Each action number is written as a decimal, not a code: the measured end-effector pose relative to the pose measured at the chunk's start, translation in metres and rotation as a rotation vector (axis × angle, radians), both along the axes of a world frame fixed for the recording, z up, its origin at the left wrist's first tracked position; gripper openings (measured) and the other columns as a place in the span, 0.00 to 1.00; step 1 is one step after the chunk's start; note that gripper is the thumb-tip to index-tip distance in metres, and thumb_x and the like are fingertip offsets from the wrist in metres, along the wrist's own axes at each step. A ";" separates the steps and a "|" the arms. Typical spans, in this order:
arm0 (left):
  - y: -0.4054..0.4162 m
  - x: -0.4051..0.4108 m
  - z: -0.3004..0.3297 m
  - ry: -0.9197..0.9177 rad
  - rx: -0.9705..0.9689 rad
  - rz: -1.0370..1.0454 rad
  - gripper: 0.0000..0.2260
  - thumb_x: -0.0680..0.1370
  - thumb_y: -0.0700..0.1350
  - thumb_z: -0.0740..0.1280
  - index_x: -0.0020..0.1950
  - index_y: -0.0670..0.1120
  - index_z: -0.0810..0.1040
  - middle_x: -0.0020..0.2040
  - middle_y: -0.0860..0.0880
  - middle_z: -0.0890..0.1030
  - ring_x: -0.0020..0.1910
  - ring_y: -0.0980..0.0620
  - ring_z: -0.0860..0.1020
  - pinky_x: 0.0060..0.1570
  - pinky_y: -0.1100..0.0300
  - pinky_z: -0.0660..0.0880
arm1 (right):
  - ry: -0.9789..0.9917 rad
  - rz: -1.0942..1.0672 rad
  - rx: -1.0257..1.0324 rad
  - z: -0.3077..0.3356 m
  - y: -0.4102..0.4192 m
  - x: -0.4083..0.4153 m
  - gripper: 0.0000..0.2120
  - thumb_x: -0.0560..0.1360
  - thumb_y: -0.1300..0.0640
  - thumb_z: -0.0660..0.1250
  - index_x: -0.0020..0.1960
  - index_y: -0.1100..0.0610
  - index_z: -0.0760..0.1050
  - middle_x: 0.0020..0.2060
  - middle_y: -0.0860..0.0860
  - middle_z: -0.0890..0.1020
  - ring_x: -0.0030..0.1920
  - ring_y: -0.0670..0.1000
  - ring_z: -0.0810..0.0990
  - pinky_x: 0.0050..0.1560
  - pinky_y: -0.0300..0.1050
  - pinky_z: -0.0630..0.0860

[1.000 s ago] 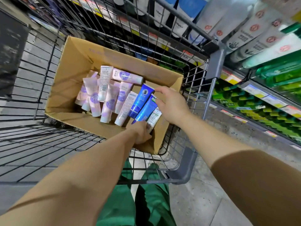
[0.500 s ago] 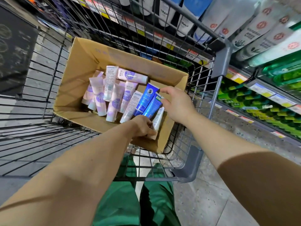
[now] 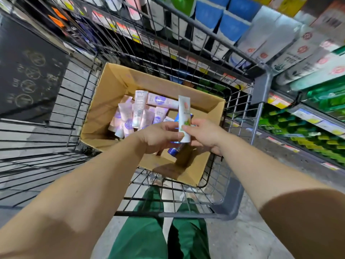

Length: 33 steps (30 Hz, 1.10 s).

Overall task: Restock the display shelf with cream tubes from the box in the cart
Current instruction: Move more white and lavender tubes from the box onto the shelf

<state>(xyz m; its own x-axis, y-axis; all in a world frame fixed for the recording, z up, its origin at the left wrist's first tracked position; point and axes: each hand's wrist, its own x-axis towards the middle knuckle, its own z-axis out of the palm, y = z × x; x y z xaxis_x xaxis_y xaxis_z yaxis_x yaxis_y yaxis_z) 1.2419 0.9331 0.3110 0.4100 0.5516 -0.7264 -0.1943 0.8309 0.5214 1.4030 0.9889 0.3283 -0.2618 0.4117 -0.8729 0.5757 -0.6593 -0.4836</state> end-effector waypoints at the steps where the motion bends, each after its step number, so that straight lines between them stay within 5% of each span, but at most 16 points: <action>1: 0.001 0.000 -0.001 0.024 0.008 0.000 0.14 0.80 0.35 0.62 0.65 0.44 0.75 0.56 0.44 0.81 0.55 0.47 0.79 0.61 0.53 0.74 | 0.022 -0.032 -0.004 -0.002 0.001 0.000 0.17 0.78 0.53 0.66 0.66 0.56 0.73 0.55 0.55 0.82 0.53 0.52 0.82 0.53 0.48 0.80; 7: 0.002 -0.002 -0.022 0.458 -0.008 0.098 0.09 0.76 0.40 0.70 0.56 0.45 0.79 0.48 0.44 0.81 0.41 0.50 0.79 0.47 0.56 0.77 | -0.105 -0.144 0.256 -0.012 0.005 0.000 0.11 0.75 0.52 0.70 0.51 0.51 0.69 0.50 0.52 0.81 0.40 0.49 0.79 0.33 0.44 0.74; 10: -0.003 -0.007 -0.037 0.650 -0.080 0.109 0.04 0.75 0.40 0.71 0.47 0.46 0.77 0.44 0.45 0.80 0.41 0.49 0.78 0.42 0.56 0.77 | -0.136 -0.162 0.286 -0.017 0.008 0.003 0.14 0.75 0.51 0.70 0.55 0.53 0.69 0.52 0.52 0.81 0.42 0.51 0.79 0.30 0.42 0.69; 14: -0.014 -0.017 -0.048 0.850 -0.109 0.159 0.05 0.75 0.42 0.72 0.49 0.45 0.79 0.42 0.45 0.80 0.37 0.49 0.76 0.30 0.60 0.72 | -0.100 -0.155 0.261 -0.018 0.009 0.004 0.14 0.76 0.53 0.69 0.59 0.57 0.73 0.53 0.53 0.81 0.39 0.47 0.77 0.30 0.39 0.69; 20: -0.022 -0.034 -0.056 0.959 -0.152 0.225 0.09 0.73 0.43 0.73 0.52 0.43 0.80 0.48 0.44 0.83 0.44 0.46 0.81 0.42 0.54 0.80 | -0.129 -0.172 0.254 -0.018 0.009 0.003 0.13 0.76 0.53 0.69 0.57 0.55 0.71 0.53 0.52 0.80 0.41 0.46 0.78 0.30 0.40 0.68; 22: -0.020 -0.035 -0.055 1.030 -0.132 0.205 0.08 0.75 0.45 0.71 0.52 0.45 0.80 0.48 0.46 0.82 0.43 0.49 0.79 0.37 0.58 0.76 | -0.136 -0.180 0.254 -0.018 0.009 0.003 0.13 0.76 0.53 0.68 0.58 0.55 0.70 0.54 0.52 0.80 0.43 0.47 0.78 0.31 0.40 0.69; 26: -0.019 -0.035 -0.055 1.230 -0.117 0.183 0.09 0.75 0.46 0.68 0.55 0.47 0.79 0.48 0.49 0.79 0.48 0.48 0.77 0.45 0.58 0.71 | -0.142 -0.164 0.261 -0.017 0.008 0.002 0.14 0.76 0.53 0.68 0.59 0.55 0.70 0.55 0.52 0.79 0.46 0.49 0.79 0.32 0.40 0.69; 33: -0.033 -0.026 -0.062 1.202 -0.109 0.055 0.23 0.73 0.46 0.73 0.64 0.46 0.69 0.59 0.44 0.78 0.58 0.42 0.77 0.46 0.55 0.70 | -0.123 -0.119 0.242 -0.015 0.003 0.003 0.15 0.77 0.54 0.68 0.61 0.54 0.70 0.56 0.51 0.80 0.42 0.43 0.78 0.29 0.37 0.69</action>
